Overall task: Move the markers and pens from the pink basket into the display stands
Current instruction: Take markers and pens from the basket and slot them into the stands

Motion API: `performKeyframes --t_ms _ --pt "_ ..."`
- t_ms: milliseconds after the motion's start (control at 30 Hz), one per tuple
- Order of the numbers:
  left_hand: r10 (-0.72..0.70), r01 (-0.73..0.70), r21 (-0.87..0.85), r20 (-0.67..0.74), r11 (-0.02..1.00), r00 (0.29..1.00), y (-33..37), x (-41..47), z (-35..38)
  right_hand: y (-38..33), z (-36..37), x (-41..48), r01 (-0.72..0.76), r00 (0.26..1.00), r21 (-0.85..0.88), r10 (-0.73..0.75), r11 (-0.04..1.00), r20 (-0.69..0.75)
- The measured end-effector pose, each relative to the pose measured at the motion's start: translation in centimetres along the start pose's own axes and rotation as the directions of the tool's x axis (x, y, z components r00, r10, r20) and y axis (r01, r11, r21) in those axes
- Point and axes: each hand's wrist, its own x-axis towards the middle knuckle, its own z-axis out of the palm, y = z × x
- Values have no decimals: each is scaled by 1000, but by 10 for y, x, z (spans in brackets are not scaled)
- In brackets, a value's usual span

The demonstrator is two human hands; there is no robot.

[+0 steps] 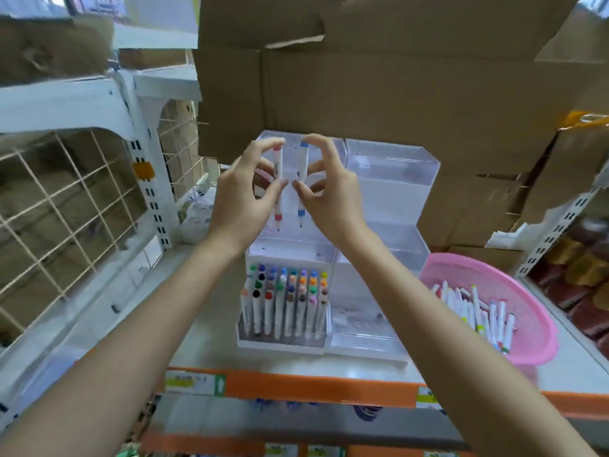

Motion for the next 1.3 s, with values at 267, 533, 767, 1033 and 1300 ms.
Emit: performKeyframes --t_ms 267,533,767,1033,1300 --pt "32 -22 -134 70 991 997 -30 29 2 13 29 19 -55 990 -4 54 998 -132" --pt "89 -62 -245 101 967 991 -62 39 21 24 48 21 -17 971 -55 4 998 -237" --pt "105 -74 -266 105 961 989 -80 40 25 33 65 21 -4 952 -50 -12 999 -305" --pt "114 -89 -262 82 961 990 -85 36 29 41 70 17 41 939 -98 -71 994 -336" --pt "212 -193 -171 99 966 972 -89 35 28 43 68 17 44 934 -49 -59 998 -353"
